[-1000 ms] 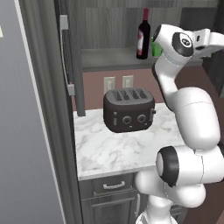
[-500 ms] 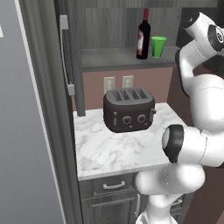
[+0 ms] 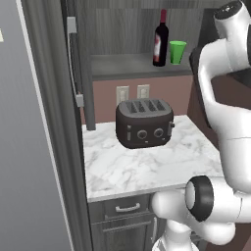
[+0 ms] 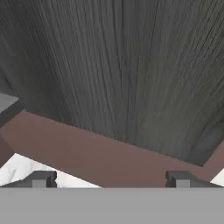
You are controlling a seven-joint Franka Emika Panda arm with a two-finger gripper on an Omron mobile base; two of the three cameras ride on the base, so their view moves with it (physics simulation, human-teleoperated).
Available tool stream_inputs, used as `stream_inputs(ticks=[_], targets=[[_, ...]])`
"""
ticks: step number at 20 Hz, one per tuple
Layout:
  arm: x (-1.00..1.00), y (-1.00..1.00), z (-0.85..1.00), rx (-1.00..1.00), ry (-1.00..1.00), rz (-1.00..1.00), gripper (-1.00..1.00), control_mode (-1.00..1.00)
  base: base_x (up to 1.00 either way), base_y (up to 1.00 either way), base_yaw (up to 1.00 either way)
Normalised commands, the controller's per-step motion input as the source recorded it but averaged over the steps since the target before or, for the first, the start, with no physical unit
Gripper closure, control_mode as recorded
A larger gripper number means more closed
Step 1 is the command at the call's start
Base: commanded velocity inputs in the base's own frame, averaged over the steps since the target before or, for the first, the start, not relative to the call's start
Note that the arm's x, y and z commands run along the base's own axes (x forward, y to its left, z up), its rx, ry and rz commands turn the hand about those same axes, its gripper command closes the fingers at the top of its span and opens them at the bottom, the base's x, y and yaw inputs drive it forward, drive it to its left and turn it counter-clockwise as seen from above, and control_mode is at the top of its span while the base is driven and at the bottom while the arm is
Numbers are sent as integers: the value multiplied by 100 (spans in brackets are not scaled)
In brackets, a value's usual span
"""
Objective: Open the cabinet directly in front. Then move the wine and the cup to the dining counter with the jar on it.
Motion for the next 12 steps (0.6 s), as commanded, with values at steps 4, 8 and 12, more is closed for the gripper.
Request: stream_inputs(ticks=[4, 8, 12], targets=[[-33, 90, -15, 17, -1, 27, -100, -100, 0, 0, 0], [-22, 32, -5, 11, -6, 37, -100, -100, 0, 0, 0], [-8, 7, 7, 0, -6, 37, -100, -100, 0, 0, 0]])
